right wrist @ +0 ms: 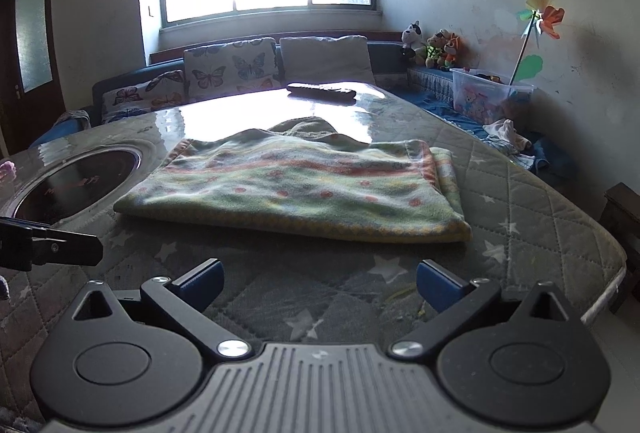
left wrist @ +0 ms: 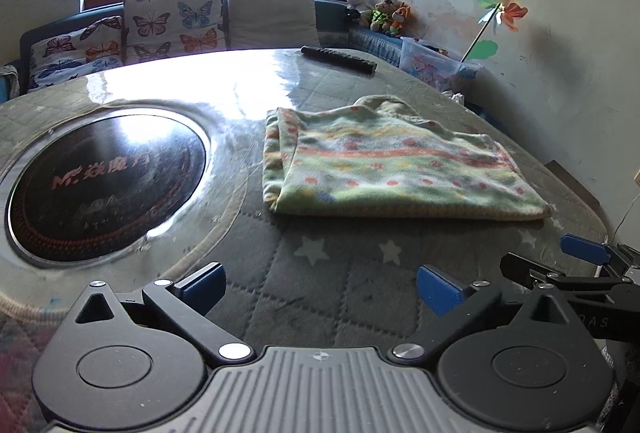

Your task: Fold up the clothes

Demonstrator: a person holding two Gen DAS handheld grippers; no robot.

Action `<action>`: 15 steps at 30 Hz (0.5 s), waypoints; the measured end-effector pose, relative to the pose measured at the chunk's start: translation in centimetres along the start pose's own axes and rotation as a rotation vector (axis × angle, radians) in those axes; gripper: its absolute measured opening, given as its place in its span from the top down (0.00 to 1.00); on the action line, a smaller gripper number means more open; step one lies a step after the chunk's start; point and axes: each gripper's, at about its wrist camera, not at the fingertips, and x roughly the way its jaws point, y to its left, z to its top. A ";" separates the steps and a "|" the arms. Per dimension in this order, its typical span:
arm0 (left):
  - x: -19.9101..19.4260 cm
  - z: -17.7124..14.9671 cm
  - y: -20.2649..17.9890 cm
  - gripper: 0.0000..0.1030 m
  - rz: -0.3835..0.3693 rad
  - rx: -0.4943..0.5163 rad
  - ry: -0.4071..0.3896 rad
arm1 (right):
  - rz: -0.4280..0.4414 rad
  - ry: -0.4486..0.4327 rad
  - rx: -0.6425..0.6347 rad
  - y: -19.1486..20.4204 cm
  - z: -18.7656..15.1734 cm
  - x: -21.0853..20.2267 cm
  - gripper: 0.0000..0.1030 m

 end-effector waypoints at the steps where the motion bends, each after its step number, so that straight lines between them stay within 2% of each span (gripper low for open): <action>1: -0.1 -0.2 0.0 0.00 0.003 -0.001 0.000 | 0.000 0.002 0.001 0.0 -0.1 0.0 0.00; 15: -1.4 -1.6 -0.8 0.00 0.016 0.027 -0.019 | 0.012 0.009 -0.002 1.1 -1.0 -0.8 0.00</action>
